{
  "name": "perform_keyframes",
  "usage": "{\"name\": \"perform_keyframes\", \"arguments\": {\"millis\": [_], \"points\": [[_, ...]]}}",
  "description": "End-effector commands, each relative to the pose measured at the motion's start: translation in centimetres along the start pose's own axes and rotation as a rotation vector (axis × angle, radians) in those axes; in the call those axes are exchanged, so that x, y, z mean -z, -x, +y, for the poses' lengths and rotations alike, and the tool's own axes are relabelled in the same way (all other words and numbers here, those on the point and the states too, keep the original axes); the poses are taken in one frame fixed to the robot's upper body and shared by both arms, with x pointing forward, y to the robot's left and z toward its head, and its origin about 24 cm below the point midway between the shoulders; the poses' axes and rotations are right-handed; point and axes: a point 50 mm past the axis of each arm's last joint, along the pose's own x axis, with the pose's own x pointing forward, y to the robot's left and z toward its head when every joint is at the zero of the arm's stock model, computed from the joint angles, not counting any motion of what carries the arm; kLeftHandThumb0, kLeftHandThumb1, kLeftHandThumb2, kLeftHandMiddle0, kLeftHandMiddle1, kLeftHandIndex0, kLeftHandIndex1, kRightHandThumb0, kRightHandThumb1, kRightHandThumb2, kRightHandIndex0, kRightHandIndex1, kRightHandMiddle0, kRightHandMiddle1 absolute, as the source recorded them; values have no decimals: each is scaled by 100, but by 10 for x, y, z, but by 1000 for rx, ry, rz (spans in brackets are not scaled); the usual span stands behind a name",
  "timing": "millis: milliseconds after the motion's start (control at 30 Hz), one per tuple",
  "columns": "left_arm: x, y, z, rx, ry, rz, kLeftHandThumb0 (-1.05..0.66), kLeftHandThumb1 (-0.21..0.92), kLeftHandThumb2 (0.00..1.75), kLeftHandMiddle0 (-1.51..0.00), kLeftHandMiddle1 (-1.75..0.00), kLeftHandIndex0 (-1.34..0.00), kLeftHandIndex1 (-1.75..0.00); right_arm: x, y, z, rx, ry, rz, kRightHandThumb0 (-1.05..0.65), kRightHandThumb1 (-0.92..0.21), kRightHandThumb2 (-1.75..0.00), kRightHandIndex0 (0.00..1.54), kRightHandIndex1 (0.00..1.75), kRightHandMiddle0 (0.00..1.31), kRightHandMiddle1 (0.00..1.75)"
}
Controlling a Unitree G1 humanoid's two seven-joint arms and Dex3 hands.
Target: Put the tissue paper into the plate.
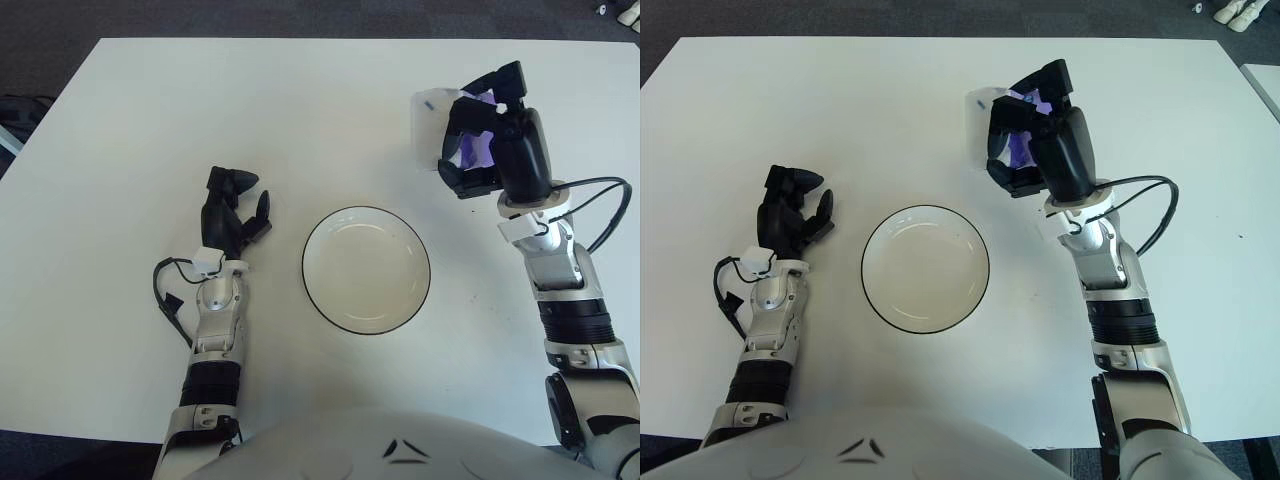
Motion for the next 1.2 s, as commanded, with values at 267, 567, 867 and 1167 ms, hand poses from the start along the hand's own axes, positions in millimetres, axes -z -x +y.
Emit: {"name": "perform_keyframes", "arguments": {"millis": [267, 567, 867, 1167], "points": [[26, 17, 4, -10, -7, 137, 0, 69, 75, -42, -138, -36, -175, -21, -10, 14, -215, -193, -136, -63, -1, -170, 136, 175, 88, 175], [28, 18, 3, -12, 2, 146, 0, 68, 77, -41, -140, -36, -175, -27, -17, 24, -279, -141, -227, -57, -10, -159, 131, 175, 80, 175], [34, 19, 4, -63, -16, 165, 0, 68, 77, -38, -142, -36, -175, -37, -6, 37, -333, -215, -233, -56, -12, -156, 131, 175, 78, 175], [35, 17, 2, -69, 2, 151, -1, 61, 87, -41, -143, -41, -175, -43, -5, 37, -458, -192, -248, -56, -11, -157, 132, 175, 78, 175]]}}
